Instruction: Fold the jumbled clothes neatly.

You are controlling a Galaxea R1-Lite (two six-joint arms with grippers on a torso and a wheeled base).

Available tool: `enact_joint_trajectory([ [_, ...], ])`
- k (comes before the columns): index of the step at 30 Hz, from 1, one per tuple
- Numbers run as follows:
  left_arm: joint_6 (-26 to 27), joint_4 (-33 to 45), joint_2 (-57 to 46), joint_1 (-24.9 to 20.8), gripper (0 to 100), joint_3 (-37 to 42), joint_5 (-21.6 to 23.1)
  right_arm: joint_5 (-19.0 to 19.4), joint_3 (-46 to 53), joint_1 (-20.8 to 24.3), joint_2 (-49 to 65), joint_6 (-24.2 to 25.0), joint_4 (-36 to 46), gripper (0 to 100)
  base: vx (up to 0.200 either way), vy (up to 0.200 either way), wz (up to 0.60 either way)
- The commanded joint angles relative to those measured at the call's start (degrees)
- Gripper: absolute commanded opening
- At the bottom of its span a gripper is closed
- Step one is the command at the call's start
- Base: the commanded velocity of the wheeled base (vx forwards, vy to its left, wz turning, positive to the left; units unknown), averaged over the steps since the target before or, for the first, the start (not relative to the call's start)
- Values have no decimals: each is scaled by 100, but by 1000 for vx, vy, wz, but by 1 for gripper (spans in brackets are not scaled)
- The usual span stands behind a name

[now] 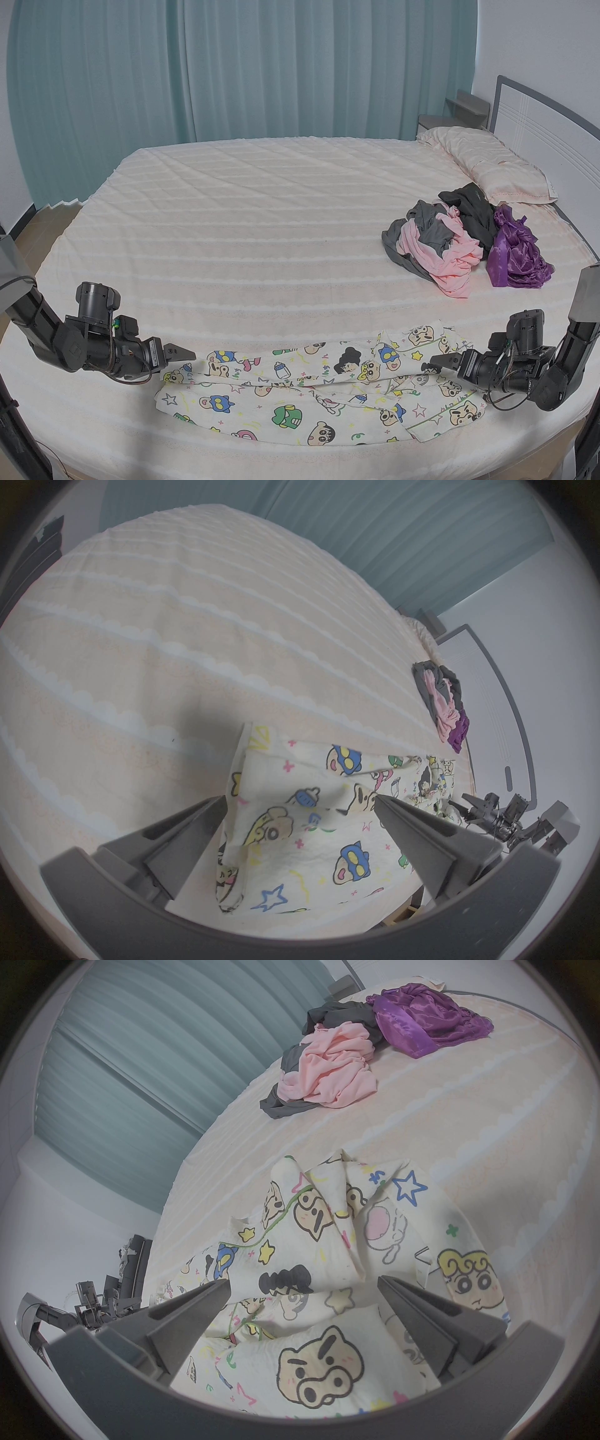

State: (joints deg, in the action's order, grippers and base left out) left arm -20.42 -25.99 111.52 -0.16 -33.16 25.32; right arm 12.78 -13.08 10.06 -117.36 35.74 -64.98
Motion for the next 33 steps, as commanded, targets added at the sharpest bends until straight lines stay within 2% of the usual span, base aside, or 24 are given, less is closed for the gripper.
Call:
enact_joint_trajectory([
  [1, 73, 121, -51, 16, 100, 11, -27, -3, 16, 5, 11, 20, -50, 100, 0, 0, 0],
  [10, 161, 85, 19, 16, 100, -50, -27, -3, 60, 5, 11, 20, -138, 100, 0, 0, 0],
  [11, 249, 85, 107, 69, 0, -68, -18, -12, 69, 5, 11, 12, -138, 100, 0, 0, 0],
  [19, 284, 129, 63, 262, 0, -50, -27, -82, 34, 5, 547, -59, -41, 100, 0, 0, 0],
  [23, 284, 138, -139, 323, 0, -24, -27, -249, -256, 295, 750, -103, 126, 100, 0, 0, 0],
  [25, 275, 138, -262, 306, 0, 2, -27, -495, -678, 559, 793, -111, 644, 100, 0, 0, 0],
  [27, 275, 138, -280, 306, 0, 2, -27, -531, -775, 611, 793, -111, 767, 100, 0, 0, 0],
  [28, 267, 138, -368, 288, 0, 2, -36, -662, -1223, 884, 741, -111, 1391, 100, 0, 0, 0],
  [29, 267, 138, -394, 288, 0, -6, -36, -697, -1443, 981, 697, -120, 1664, 100, 0, 0, 0],
  [33, 249, 138, -456, 280, 0, -50, -36, -733, -2041, 1042, 328, -393, 2261, 100, 0, 0, 0],
])
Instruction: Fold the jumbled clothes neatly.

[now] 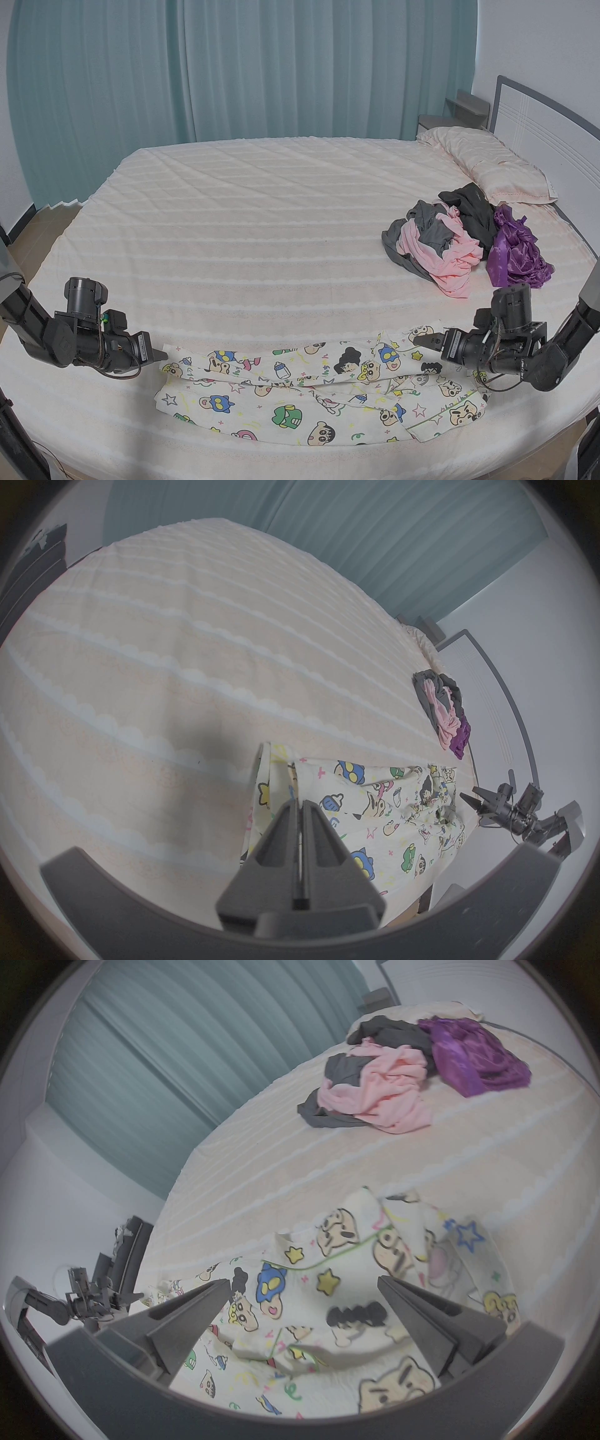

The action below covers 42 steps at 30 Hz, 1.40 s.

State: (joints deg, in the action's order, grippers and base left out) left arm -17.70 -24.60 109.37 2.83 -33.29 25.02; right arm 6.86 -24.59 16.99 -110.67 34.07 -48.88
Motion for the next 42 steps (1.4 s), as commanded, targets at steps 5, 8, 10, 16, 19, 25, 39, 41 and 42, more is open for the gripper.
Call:
enact_joint_trajectory([
  [5, -23, 8, -364, -19, 0, -98, -14, -405, -1364, 313, -1071, -674, 898, 100, 0, 0, 0],
  [8, -32, 61, -408, -19, 0, -178, -14, -634, -1558, 305, -1405, -806, 933, 100, 0, 0, 0],
  [10, -32, 307, -426, -19, 0, -380, -49, -792, -1716, 313, -1678, -806, 942, 100, 0, 0, 0],
  [16, -23, 1309, -391, -19, 0, -1259, -93, -836, -1848, 269, -1818, -744, 916, 100, 0, 0, 0],
  [19, -14, 1379, -355, -37, 0, -1593, -120, -836, -1874, 252, -1818, -674, 898, 100, 0, 0, 0],
  [25, -14, 1317, -21, -46, 0, -2155, -120, -836, -1997, 252, -1809, -296, 916, 100, 0, 0, 0],
  [39, -788, -818, 734, -213, 0, -1830, -172, -818, -2015, 296, -1757, 47, 889, 100, 0, 0, 0],
  [41, -858, -1073, 770, -213, 0, -1689, -181, -818, -2006, 305, -1757, 108, 889, 100, 0, 0, 0],
  [42, -867, -1223, 778, -213, 0, -1619, -181, -818, -2006, 296, -1748, 152, 889, 100, 0, 0, 0],
])
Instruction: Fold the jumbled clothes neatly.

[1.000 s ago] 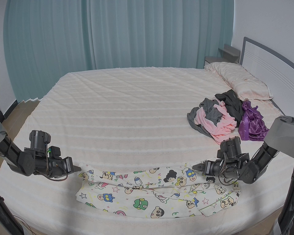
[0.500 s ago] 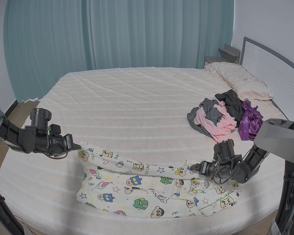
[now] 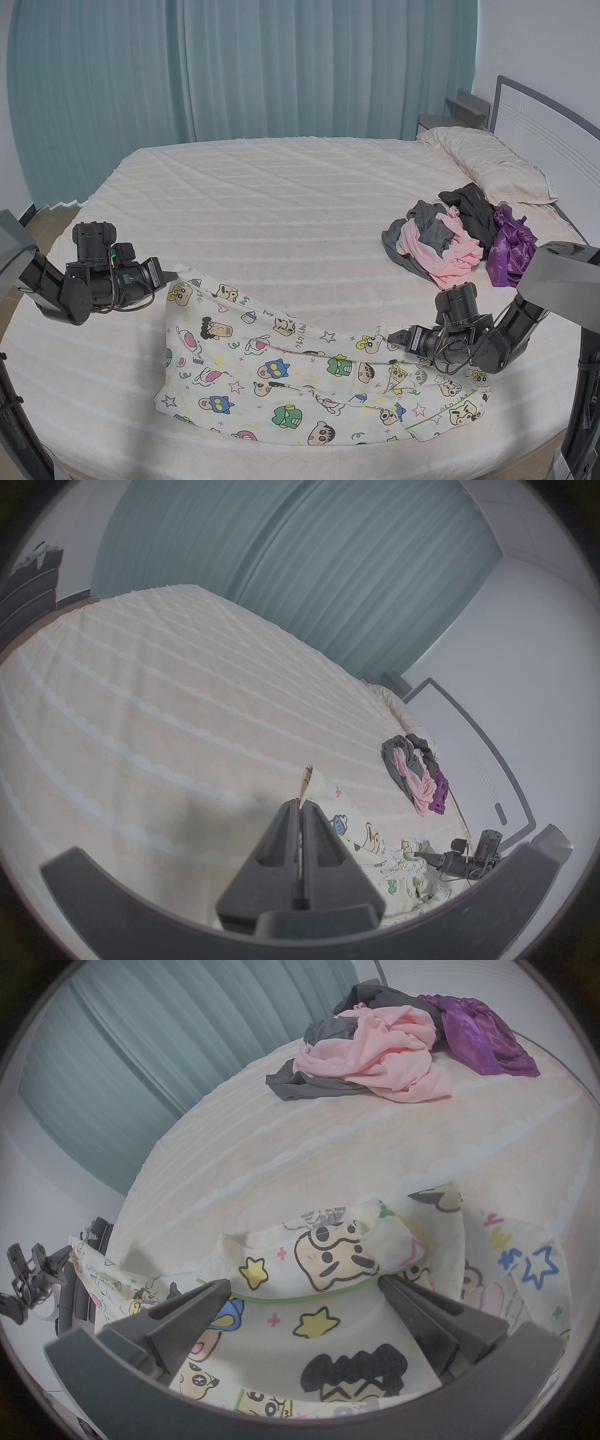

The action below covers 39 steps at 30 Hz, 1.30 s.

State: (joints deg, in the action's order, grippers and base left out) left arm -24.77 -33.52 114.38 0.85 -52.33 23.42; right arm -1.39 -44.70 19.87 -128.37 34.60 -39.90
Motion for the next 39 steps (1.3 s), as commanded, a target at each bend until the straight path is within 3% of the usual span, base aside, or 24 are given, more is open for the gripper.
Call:
enact_joint_trajectory([
  [1, -168, -436, 277, -6, 0, 373, -22, 7, 5, 17, 31, 126, -9, 100, 0, 0, 0],
  [11, -80, -743, -144, 178, 0, 1551, -4, 25, 120, 8, 233, 179, 0, 100, 0, 0, 0],
  [19, 614, -726, -241, 372, 0, 2228, -4, 51, 234, -18, 321, 188, -18, 100, 0, 0, 0],
  [23, 711, -735, -232, 372, 0, 2421, -4, 42, 243, -45, 409, 249, -18, 100, 0, 0, 0],
  [31, 702, -743, -232, 354, 0, 2377, -13, -10, 542, -62, 1490, 908, 492, 100, 0, 0, 0],
  [34, 702, -743, -224, 363, 0, 2377, -13, -19, 656, -27, 1762, 1603, 861, 100, 0, 0, 0],
  [35, 702, -743, -224, 363, 0, 2377, -13, -19, 656, -27, 1762, 1603, 861, 100, 0, 0, 0],
  [36, 702, -735, -224, 372, 0, 2377, -13, -46, 761, 8, 1842, 2113, 1072, 100, 0, 0, 0],
  [39, 702, -743, -232, 363, 0, 2359, -13, -54, 972, 26, 1842, 2491, 1098, 100, 0, 0, 0],
])
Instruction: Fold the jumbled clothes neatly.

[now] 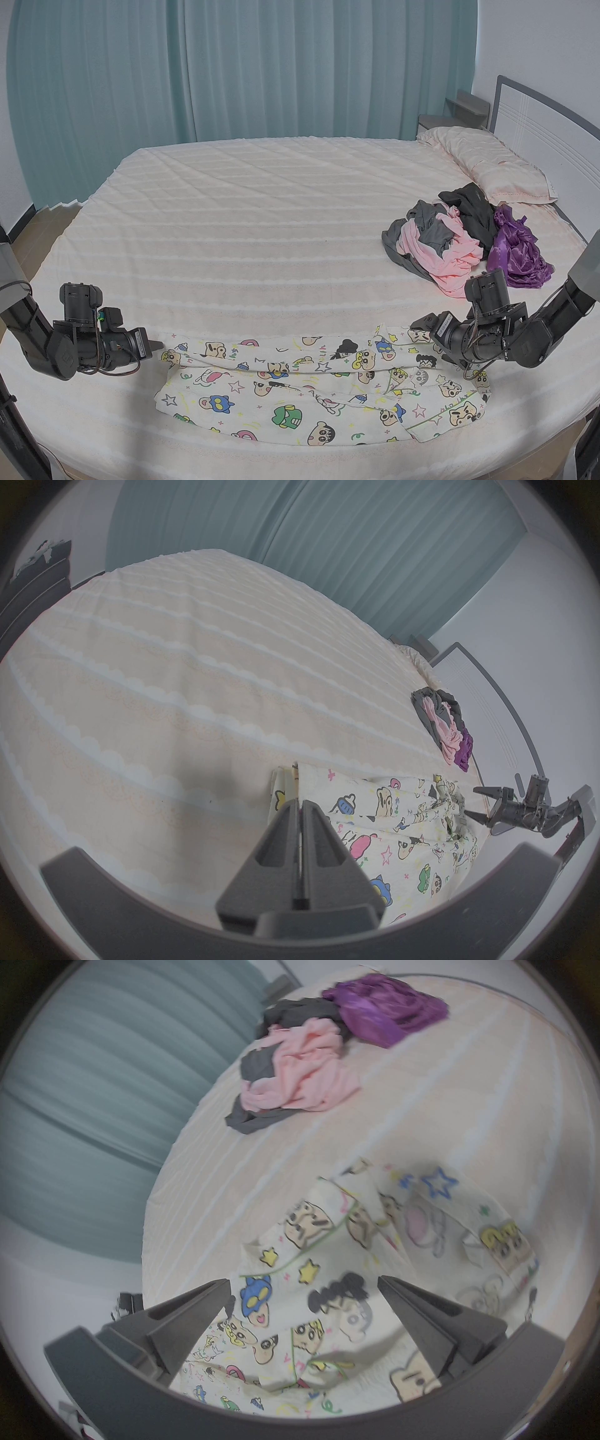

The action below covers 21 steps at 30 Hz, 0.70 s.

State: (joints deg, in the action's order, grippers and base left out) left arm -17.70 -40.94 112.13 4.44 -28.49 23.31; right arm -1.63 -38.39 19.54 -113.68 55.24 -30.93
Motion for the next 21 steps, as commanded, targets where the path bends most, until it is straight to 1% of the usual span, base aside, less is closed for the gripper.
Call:
enact_joint_trajectory([
  [1, -14, -2, -7, 5, 0, -25, -2, -30, 420, 76, 329, 515, 184, 100, 0, 0, 0],
  [6, -32, -2, -7, 5, 0, -25, -2, -48, 499, 208, -76, 769, 140, 100, 0, 0, 0],
  [7, -32, 7, -7, -4, 0, -43, -2, -92, 464, 226, -278, 892, 78, 100, 0, 0, 0],
  [10, -40, 7, -7, -4, 0, -51, -11, -100, 481, 234, -410, 1077, -230, 100, 0, 0, 0],
  [15, -40, 7, -16, -4, 0, -69, -11, -109, 411, 217, -585, 1191, -467, 100, 0, 0, 0],
  [16, -40, 7, -16, -4, 0, -78, -11, -118, 367, 217, -638, 1226, -502, 0, 0, 0, 0],
  [21, -40, 15, -16, 5, 0, -104, -11, -153, 297, 182, -726, 1358, -581, 0, 0, 0, 0],
])
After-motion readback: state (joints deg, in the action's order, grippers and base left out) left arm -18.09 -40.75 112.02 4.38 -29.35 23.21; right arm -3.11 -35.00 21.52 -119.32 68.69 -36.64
